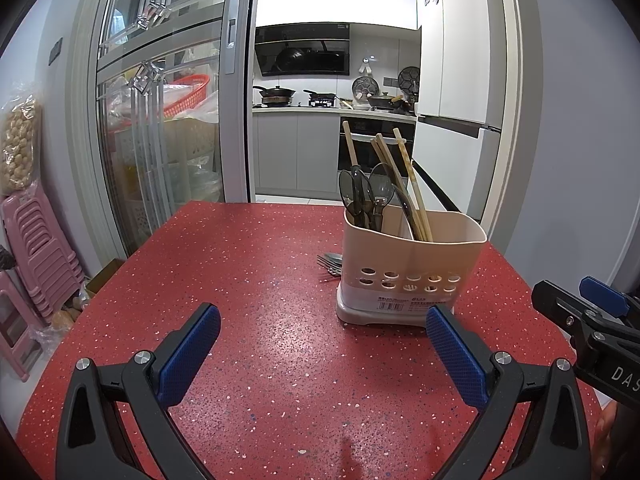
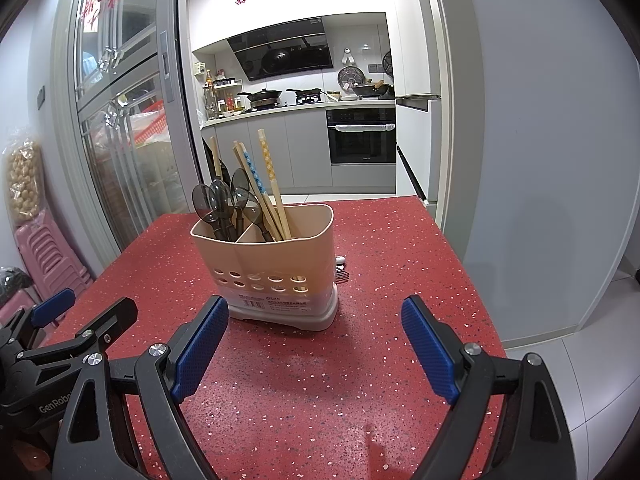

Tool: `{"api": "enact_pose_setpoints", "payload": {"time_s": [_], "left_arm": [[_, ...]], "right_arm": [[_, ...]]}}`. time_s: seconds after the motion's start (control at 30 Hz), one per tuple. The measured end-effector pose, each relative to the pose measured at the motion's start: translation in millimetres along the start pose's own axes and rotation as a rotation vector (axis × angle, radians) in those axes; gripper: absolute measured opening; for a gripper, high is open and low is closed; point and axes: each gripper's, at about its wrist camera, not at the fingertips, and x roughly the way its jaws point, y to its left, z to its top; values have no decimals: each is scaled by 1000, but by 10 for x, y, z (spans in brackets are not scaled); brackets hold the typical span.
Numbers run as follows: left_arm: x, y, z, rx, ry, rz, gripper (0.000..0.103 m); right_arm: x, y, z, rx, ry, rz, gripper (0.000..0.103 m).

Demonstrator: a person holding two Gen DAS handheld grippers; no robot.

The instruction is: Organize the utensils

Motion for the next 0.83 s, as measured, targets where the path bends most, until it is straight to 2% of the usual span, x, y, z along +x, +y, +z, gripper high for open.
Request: {"api": "enact_pose_setpoints", "payload": {"time_s": [0.83], "left_arm": [[-61, 25, 21, -3, -9, -9, 103]], "right_arm": [[-12, 14, -5, 1, 0, 1, 90]]}}
